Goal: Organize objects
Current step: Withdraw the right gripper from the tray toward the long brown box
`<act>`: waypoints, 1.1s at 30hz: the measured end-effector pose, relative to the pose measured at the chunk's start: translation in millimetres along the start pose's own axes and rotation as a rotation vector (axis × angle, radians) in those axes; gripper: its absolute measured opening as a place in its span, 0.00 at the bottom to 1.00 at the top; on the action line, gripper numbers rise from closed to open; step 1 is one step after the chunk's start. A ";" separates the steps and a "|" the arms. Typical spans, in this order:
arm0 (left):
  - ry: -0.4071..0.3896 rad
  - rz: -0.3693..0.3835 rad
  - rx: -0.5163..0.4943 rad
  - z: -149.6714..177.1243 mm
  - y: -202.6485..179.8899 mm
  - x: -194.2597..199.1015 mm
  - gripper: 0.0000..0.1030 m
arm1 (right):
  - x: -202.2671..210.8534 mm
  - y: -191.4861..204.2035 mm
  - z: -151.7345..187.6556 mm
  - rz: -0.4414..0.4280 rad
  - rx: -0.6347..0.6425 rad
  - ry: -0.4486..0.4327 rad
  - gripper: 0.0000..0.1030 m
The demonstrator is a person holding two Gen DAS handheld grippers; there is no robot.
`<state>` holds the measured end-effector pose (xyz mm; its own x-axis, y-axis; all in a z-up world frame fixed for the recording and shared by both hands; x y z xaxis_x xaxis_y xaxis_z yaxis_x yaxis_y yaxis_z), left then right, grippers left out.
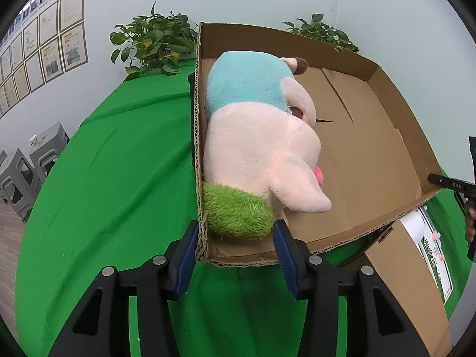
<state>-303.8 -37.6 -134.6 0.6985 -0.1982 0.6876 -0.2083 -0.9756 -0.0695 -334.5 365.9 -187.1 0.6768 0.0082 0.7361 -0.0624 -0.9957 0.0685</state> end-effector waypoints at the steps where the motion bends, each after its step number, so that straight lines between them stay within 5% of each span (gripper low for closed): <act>1: 0.002 0.000 -0.006 0.7 -0.3 0.4 0.45 | 0.8 -2.4 -0.8 0.004 0.001 -0.004 0.11; 5: 0.010 0.003 0.031 2.7 1.8 4.0 0.45 | 8.6 0.3 -4.0 0.032 0.026 -0.021 0.28; 8: -0.013 -0.017 0.033 2.1 1.8 17.6 0.48 | 26.7 14.0 -5.5 0.039 0.045 -0.049 0.49; 10: -0.054 -0.036 0.009 0.6 -3.5 38.2 0.52 | 51.0 29.1 -10.1 0.000 0.061 -0.104 0.72; 12: -0.106 -0.040 -0.023 -2.8 -13.4 65.3 0.59 | 76.6 42.8 -14.4 -0.053 0.069 -0.161 0.80; 17: -0.241 -0.058 -0.077 -12.6 -46.1 142.0 0.99 | 133.6 86.0 -9.7 -0.224 0.117 -0.214 1.00; 25: -0.259 0.049 -0.033 19.7 -104.3 201.5 0.99 | 177.7 144.5 66.5 -0.369 0.221 -0.158 0.99; 33: -0.194 0.131 0.012 70.7 -143.6 192.1 0.99 | 194.2 183.3 153.1 -0.467 0.289 -0.101 0.99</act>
<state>-91.3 57.8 -43.7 0.7846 -0.3365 0.5207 -0.2985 -0.9412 -0.1584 -102.2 170.9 -134.7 0.6521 0.4600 0.6026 0.4549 -0.8733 0.1745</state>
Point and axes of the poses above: each gripper's, at about its wrist camera, not at the fingertips, and x roughly against the way its jaws point, y to its left, z to its underside, the point moved 9 cm from there along -x, roughly the way its jaws point, and after that the axes turned 4 degrees about -y, right-handed, at the moved point
